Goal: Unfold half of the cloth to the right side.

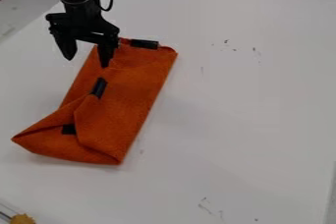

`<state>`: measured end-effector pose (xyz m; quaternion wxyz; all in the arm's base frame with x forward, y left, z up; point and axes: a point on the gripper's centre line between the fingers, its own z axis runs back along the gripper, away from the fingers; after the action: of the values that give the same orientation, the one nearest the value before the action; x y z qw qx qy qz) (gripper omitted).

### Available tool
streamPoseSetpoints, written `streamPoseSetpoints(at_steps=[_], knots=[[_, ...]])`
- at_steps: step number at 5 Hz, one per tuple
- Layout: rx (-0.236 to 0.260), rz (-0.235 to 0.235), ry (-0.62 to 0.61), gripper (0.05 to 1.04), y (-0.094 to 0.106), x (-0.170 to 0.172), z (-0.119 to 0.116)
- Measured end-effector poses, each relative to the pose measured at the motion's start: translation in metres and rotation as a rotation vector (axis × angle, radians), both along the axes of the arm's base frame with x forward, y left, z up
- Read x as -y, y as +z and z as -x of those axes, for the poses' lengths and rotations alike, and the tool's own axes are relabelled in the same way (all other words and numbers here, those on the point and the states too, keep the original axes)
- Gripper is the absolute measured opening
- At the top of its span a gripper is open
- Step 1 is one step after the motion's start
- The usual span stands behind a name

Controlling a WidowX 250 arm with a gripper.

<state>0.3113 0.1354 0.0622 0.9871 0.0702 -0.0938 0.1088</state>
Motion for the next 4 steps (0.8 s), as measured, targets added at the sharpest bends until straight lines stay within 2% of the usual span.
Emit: streamPoseSetpoints(at_steps=[1, 3, 4], knots=[[-0.029, 0.014, 0.007, 1.000, -0.011, 0.001, 0.003], [-0.038, 0.038, 0.028, 1.000, -0.023, 0.017, 0.008], [-0.059, 0.069, 0.035, 1.000, -0.037, 0.023, 0.014]])
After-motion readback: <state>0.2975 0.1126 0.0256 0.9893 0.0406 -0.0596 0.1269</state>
